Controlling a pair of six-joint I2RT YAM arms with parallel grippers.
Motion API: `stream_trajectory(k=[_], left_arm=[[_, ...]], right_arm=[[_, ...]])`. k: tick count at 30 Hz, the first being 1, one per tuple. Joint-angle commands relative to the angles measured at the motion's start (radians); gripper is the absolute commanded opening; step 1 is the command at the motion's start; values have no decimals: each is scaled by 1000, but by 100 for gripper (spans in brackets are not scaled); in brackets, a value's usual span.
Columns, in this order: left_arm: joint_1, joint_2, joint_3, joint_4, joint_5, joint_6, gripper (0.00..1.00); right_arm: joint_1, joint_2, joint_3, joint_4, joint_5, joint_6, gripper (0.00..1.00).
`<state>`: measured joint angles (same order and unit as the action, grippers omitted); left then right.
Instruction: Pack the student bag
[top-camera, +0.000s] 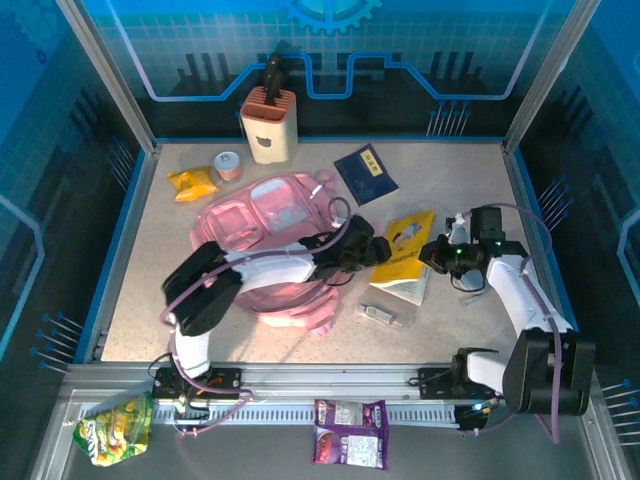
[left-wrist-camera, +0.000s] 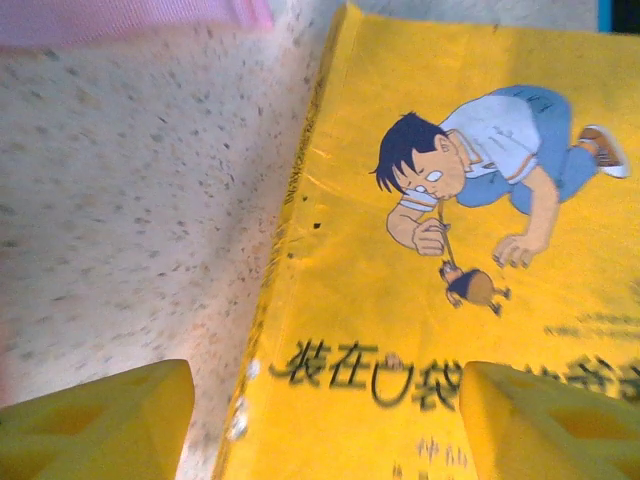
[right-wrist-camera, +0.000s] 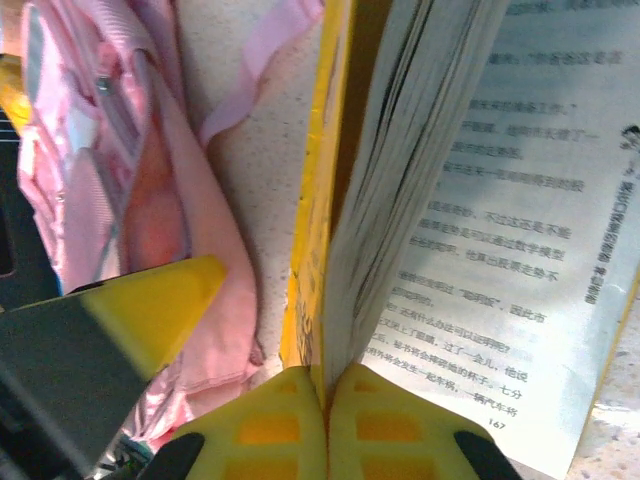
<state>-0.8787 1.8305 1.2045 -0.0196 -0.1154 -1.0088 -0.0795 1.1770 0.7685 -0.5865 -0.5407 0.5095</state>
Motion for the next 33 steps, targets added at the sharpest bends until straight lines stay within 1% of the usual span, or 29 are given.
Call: stream_trajectory(k=[1, 5, 7, 10, 13, 15, 18, 21, 23, 27, 29, 33], left_arm=[[28, -146, -85, 9, 6, 26, 77], [52, -311, -205, 33, 11, 20, 85], [66, -381, -248, 25, 15, 22, 92], [103, -469, -301, 16, 64, 10, 98], [132, -551, -376, 53, 90, -15, 99], [162, -586, -420, 83, 123, -38, 99], [194, -608, -460, 121, 177, -61, 99], [204, -608, -478, 171, 217, -70, 99], [204, -605, -482, 196, 228, -79, 96], [205, -593, -503, 311, 266, -112, 83], [204, -598, -508, 355, 272, -124, 75], [204, -625, -511, 373, 251, -126, 55]], right_arm=[[-12, -48, 57, 6, -99, 22, 0], [-2, -101, 77, 24, -155, 53, 0], [15, -127, 86, 37, -162, 77, 0], [55, -147, 103, 69, -189, 115, 0], [97, -151, 106, 121, -223, 162, 0], [140, -154, 106, 161, -219, 199, 0], [208, -152, 133, 244, -227, 259, 0], [262, -142, 135, 325, -237, 310, 0], [299, -134, 132, 375, -240, 339, 0], [355, -114, 117, 456, -239, 378, 0], [356, -101, 79, 450, -236, 366, 0], [357, -88, 38, 485, -239, 367, 0]])
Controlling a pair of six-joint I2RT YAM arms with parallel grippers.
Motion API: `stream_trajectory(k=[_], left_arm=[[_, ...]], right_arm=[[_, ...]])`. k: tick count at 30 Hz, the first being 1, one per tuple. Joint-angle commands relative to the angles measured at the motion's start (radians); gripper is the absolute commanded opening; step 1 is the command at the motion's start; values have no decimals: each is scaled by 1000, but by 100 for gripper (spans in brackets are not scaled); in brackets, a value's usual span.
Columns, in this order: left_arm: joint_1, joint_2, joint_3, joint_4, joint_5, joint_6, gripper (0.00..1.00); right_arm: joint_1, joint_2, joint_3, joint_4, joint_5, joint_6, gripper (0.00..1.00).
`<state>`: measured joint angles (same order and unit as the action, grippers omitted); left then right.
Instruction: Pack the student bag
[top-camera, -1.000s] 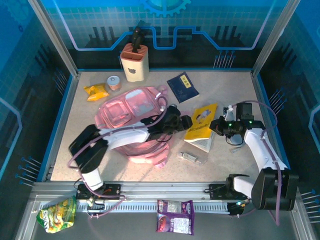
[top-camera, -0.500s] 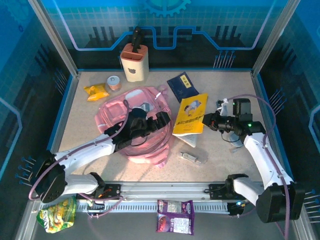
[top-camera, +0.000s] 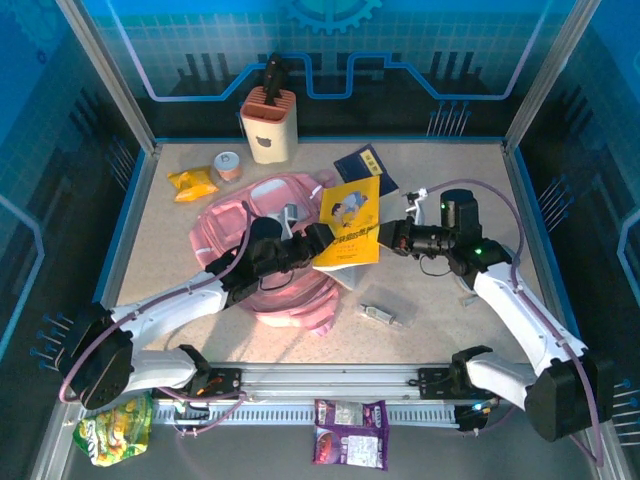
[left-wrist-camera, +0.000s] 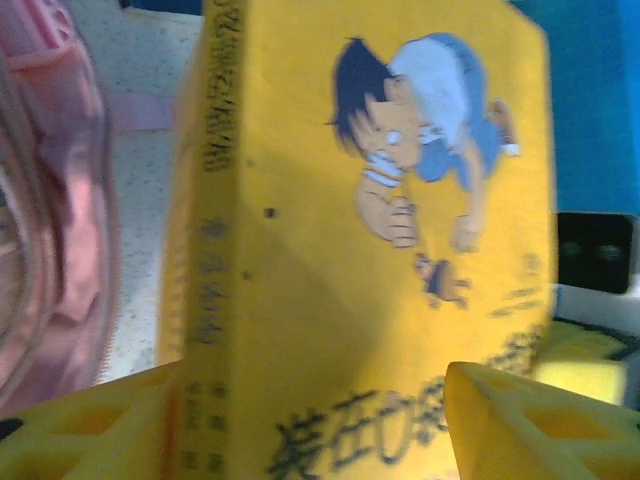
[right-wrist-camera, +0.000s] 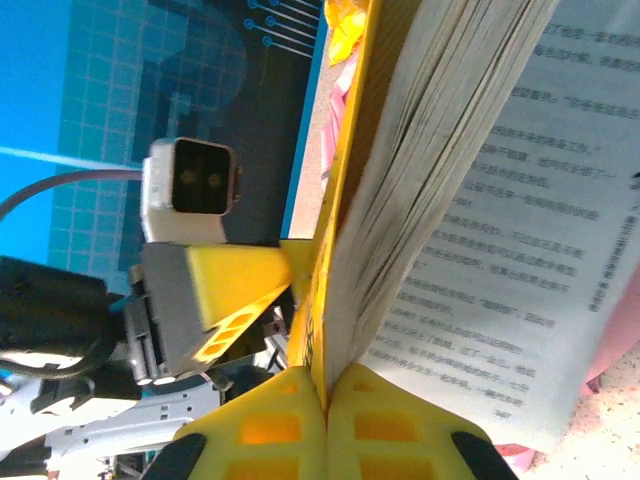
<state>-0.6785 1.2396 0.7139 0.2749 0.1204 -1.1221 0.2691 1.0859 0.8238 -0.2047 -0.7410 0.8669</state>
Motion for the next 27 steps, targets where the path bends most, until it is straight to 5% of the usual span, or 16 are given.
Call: stream_trajectory(k=[1, 8, 12, 20, 27], left_arm=[[4, -37, -21, 81, 13, -10, 51], [3, -46, -19, 109, 5, -25, 24], [4, -57, -18, 142, -12, -19, 10], [-18, -89, 12, 236, -39, -35, 0], [-72, -46, 70, 282, -75, 0, 0]], right_arm=[[8, 7, -24, 103, -39, 8, 0], [4, 32, -26, 93, -41, -19, 2], [-2, 27, -20, 50, -34, -48, 21], [-34, -21, -65, -45, -3, -28, 97], [22, -13, -83, 133, -72, 104, 100]])
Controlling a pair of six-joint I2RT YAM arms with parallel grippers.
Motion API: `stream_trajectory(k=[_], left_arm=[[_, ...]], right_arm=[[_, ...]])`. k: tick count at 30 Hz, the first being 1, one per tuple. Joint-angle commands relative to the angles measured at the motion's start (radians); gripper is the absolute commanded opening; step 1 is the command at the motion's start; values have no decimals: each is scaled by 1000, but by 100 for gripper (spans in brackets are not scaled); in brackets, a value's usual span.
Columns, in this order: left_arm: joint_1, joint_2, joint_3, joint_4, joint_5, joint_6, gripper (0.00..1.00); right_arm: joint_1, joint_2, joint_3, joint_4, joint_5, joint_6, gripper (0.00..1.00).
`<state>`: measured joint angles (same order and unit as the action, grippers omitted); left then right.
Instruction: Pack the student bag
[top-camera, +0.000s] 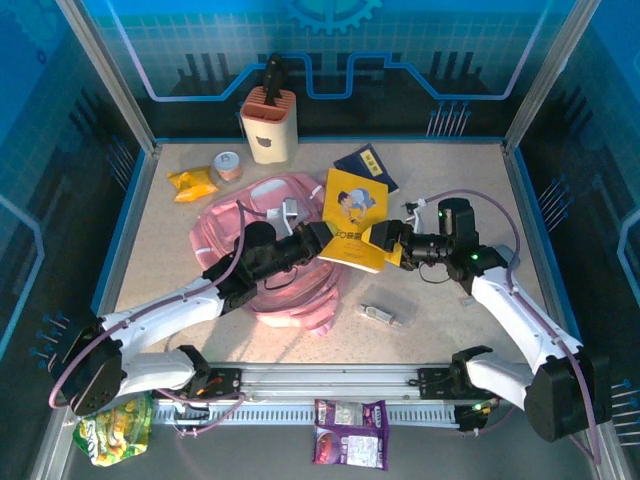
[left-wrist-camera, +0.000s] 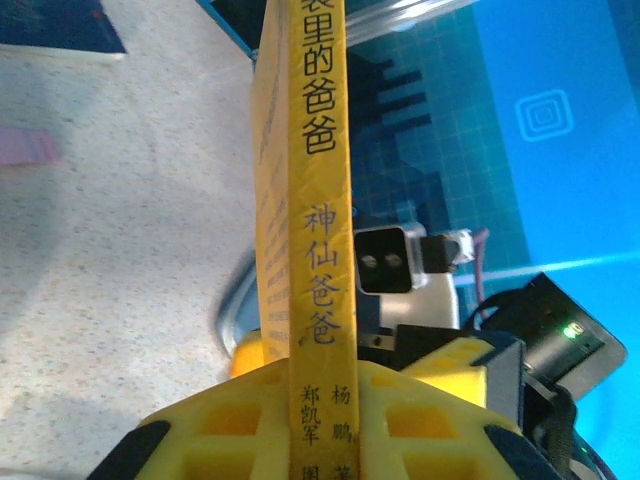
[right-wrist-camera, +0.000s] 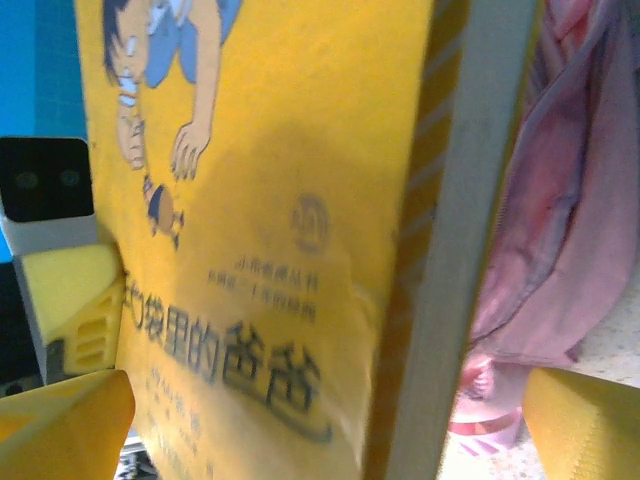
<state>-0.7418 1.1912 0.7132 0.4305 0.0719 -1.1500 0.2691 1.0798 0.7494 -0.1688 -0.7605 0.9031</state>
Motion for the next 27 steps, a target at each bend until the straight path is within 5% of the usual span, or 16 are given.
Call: stream_trajectory(k=[1, 6, 10, 26, 27], left_arm=[[-9, 7, 73, 131, -30, 23, 0], [-10, -2, 52, 105, -74, 48, 0], [-11, -29, 30, 34, -131, 58, 0], [-49, -44, 15, -130, -201, 132, 0], [-53, -47, 19, -155, -204, 139, 10]], right_arm=[[26, -8, -11, 125, -61, 91, 100], [28, -18, -33, 257, -109, 207, 100], [25, -51, -19, 260, -107, 214, 90], [-10, -54, -9, 172, -50, 127, 3], [-17, -57, 0, 148, -49, 109, 0]])
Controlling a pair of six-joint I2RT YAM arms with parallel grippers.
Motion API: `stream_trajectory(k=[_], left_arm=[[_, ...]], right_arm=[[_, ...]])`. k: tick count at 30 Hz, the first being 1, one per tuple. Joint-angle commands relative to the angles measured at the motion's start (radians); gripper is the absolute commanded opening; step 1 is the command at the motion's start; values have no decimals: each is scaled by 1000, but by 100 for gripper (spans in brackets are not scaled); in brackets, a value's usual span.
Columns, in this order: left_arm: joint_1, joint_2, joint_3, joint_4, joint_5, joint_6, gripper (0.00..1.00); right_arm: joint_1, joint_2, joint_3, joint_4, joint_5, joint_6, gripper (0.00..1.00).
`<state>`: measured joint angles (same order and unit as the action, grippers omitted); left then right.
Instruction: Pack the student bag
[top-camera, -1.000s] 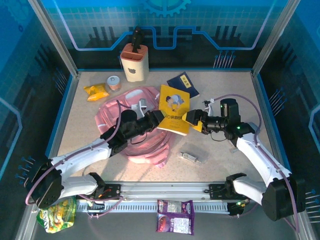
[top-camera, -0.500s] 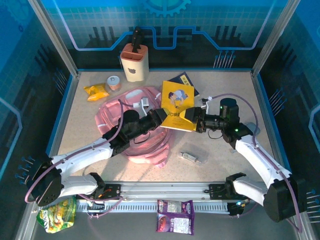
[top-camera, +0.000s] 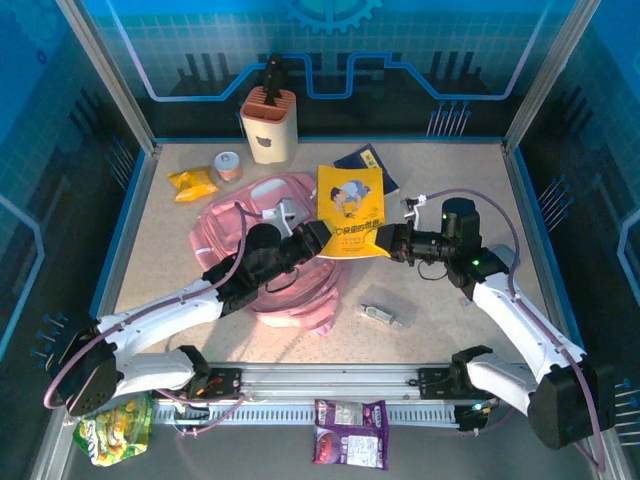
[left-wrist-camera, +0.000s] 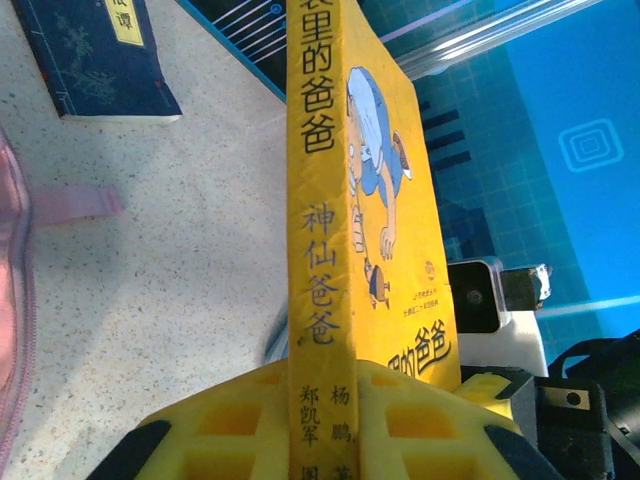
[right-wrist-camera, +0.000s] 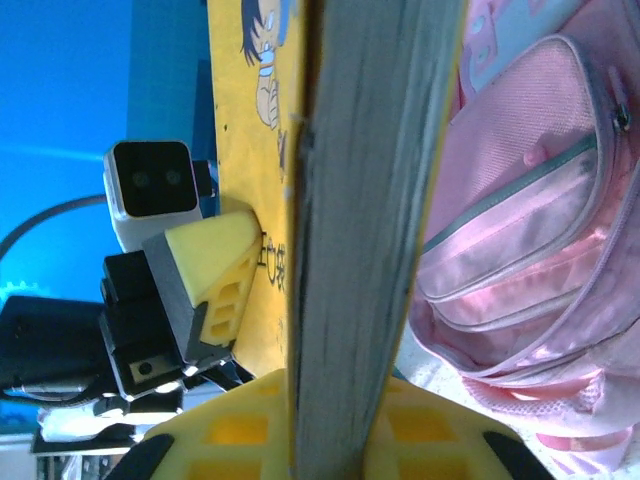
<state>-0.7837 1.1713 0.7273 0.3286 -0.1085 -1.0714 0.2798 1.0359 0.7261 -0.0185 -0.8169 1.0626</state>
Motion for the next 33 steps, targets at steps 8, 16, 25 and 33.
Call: stream_trajectory(k=[8, 16, 25, 33], left_arm=[[-14, -95, 43, -374, -38, 250, 52], [-38, -90, 106, -723, -81, 538, 60], [-54, 45, 165, -842, -216, 733, 59], [-69, 205, 197, -784, -271, 872, 59]], right_arm=[[-86, -78, 98, -321, 109, -295, 0], [-134, -88, 139, -572, 210, -497, 0], [-213, -93, 114, -640, 158, -553, 4], [-226, -82, 111, -648, 165, -564, 5]])
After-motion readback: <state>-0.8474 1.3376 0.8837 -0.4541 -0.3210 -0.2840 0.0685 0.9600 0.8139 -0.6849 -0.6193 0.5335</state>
